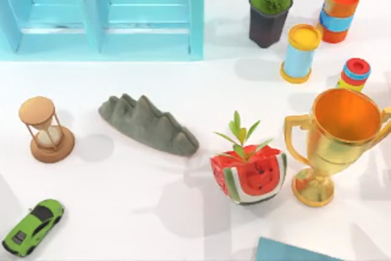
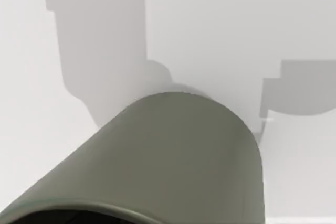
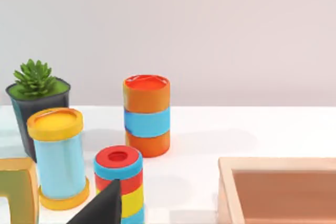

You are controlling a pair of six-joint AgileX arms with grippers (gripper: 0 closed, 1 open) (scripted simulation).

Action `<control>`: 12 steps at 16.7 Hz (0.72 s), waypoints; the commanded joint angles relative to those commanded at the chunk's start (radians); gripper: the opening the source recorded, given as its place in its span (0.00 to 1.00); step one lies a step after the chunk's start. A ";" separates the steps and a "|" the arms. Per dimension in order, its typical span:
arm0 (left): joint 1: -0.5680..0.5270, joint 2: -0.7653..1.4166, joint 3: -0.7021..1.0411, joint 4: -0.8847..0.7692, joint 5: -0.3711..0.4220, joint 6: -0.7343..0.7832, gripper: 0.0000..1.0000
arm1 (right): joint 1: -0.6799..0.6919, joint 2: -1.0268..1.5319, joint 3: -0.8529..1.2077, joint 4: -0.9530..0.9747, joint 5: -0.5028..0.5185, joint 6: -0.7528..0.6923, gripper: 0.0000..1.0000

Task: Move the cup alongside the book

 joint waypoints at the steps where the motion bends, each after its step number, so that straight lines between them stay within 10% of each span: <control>1: 0.000 0.000 0.000 0.000 0.000 0.000 1.00 | 0.000 0.000 0.000 0.000 0.000 0.000 1.00; 12: 0.000 0.000 0.000 0.000 0.000 0.000 0.25 | 0.000 0.000 0.000 0.000 0.000 0.000 1.00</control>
